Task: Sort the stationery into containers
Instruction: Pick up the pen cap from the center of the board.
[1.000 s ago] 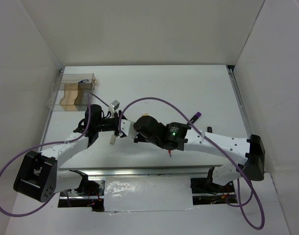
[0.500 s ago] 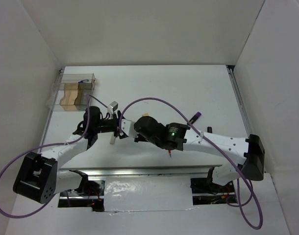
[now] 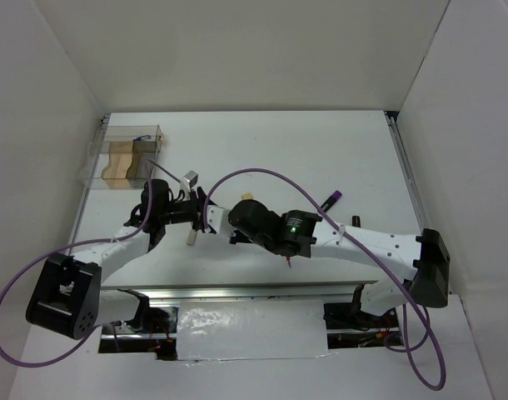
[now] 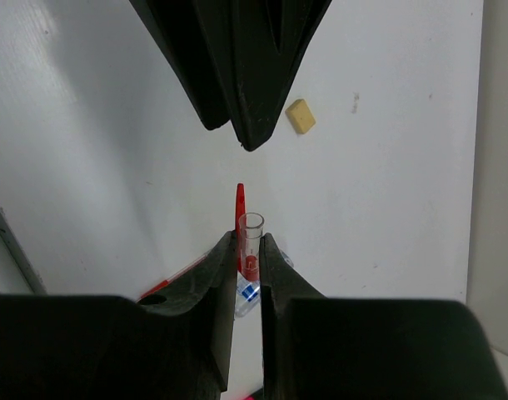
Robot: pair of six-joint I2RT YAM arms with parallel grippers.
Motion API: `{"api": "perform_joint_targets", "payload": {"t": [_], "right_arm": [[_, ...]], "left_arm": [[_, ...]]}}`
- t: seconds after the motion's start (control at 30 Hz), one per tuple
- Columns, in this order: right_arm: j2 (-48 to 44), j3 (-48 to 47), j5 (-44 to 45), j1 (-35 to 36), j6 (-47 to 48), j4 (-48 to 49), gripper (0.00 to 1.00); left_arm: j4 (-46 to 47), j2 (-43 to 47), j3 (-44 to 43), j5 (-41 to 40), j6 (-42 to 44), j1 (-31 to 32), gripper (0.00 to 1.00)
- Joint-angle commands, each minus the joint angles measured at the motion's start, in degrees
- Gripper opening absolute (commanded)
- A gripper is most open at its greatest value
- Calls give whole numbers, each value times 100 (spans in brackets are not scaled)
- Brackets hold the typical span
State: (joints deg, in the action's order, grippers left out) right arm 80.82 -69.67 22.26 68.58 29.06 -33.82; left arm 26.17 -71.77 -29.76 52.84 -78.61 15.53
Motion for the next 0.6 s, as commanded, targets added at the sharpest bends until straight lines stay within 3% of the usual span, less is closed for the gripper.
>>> {"api": "perform_joint_targets", "payload": {"t": [0.0, 0.57], "right_arm": [[-40, -126, -11, 7, -5, 192, 0], [259, -363, 6, 51, 82, 368, 0]], "left_arm": [[160, -39, -276, 121, 30, 99, 46], [37, -206, -505, 183, 144, 240, 47]]}}
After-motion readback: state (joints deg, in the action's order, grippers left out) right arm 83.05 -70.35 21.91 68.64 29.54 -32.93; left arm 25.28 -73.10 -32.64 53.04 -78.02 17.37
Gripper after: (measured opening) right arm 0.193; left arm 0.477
